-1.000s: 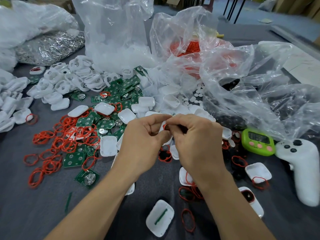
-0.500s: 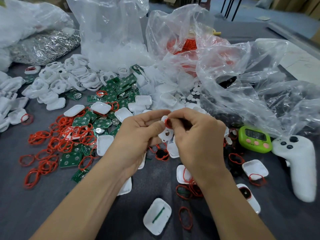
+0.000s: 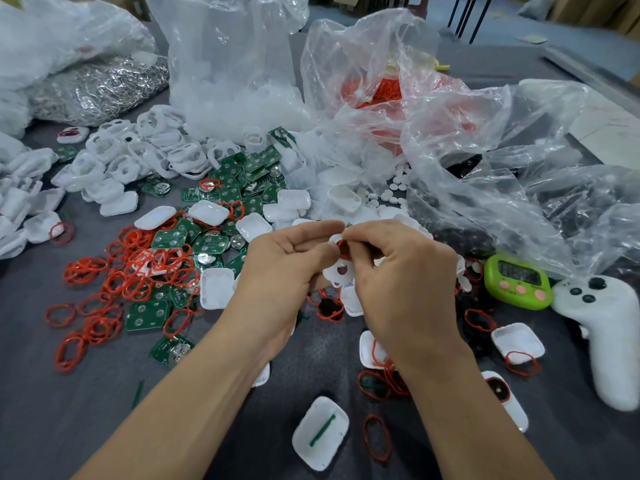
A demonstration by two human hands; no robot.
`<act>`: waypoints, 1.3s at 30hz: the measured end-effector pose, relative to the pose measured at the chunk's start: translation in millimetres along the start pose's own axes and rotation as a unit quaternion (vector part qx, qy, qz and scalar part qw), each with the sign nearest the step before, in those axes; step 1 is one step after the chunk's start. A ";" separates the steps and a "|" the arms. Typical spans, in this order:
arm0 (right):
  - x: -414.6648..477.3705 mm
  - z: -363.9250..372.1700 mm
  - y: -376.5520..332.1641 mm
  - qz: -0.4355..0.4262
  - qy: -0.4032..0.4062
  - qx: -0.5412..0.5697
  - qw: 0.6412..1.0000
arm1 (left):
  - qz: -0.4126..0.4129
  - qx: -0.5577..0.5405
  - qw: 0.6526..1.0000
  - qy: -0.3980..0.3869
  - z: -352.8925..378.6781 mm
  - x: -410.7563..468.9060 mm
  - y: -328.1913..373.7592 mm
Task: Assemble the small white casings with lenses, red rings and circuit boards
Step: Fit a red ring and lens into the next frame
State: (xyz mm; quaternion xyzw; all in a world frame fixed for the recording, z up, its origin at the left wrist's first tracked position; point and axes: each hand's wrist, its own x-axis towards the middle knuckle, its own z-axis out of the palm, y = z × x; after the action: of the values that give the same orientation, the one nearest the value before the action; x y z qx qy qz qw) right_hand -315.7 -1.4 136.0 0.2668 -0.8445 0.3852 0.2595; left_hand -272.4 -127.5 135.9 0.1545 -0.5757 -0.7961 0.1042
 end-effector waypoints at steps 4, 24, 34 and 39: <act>-0.3 0.9 -1.7 -0.006 -0.004 -0.002 1.000 | 0.021 0.028 0.999 0.017 1.6 -0.7 -2.5; -1.1 -1.1 -25.7 -0.022 -0.037 -0.065 0.997 | 0.118 0.113 0.985 0.056 -0.5 -2.8 -9.8; 0.0 -4.4 -15.5 0.116 -0.069 0.052 0.989 | 0.048 0.078 0.993 0.070 0.2 0.2 -0.3; 16.3 -19.5 9.1 0.214 -0.179 0.245 0.928 | -0.077 -0.001 0.996 0.039 -9.0 5.9 9.6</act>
State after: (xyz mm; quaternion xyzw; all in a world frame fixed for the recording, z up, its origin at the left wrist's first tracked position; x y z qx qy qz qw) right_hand -328.9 15.0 152.9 0.1994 -0.7933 0.5723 -0.0585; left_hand -274.7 -140.5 141.7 0.2291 -0.5567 -0.7959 0.0649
